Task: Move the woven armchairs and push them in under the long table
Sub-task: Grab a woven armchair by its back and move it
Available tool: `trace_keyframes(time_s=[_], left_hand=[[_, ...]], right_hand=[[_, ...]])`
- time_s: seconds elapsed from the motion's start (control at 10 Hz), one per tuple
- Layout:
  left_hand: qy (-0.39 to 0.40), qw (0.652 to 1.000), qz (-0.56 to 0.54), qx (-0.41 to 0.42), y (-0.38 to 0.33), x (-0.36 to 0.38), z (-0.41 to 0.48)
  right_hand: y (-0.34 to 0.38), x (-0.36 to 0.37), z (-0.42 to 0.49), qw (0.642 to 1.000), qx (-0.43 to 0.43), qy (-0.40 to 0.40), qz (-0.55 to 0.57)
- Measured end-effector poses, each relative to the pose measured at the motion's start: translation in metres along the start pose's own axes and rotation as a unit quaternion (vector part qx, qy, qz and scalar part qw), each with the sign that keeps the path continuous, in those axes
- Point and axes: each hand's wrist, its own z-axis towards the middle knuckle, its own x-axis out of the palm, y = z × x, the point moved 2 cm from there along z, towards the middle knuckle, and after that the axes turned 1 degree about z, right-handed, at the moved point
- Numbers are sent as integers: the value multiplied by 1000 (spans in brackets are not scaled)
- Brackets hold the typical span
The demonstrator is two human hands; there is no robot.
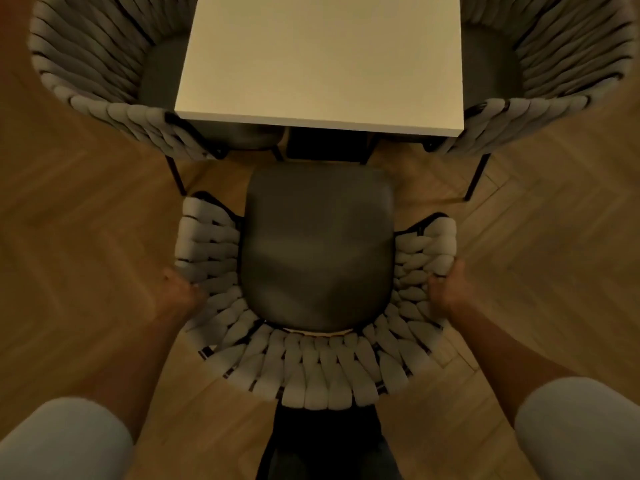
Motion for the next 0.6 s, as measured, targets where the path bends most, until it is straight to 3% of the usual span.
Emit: trace_keyframes(time_s=[0.1, 0.3, 0.5, 0.6], left_hand=[[55, 998, 13, 0, -43, -40, -90], [58, 998, -17, -32, -28, -19, -58], [61, 997, 15, 35, -60, -36, -66], [101, 994, -32, 37, -54, -41, -47]], right_hand=[[-13, 1, -18, 1000, -6, 4, 5], [-27, 10, -20, 998, -34, -29, 36], [-8, 9, 2, 999, -14, -13, 37], [-2, 3, 2, 999, 0, 11, 39]])
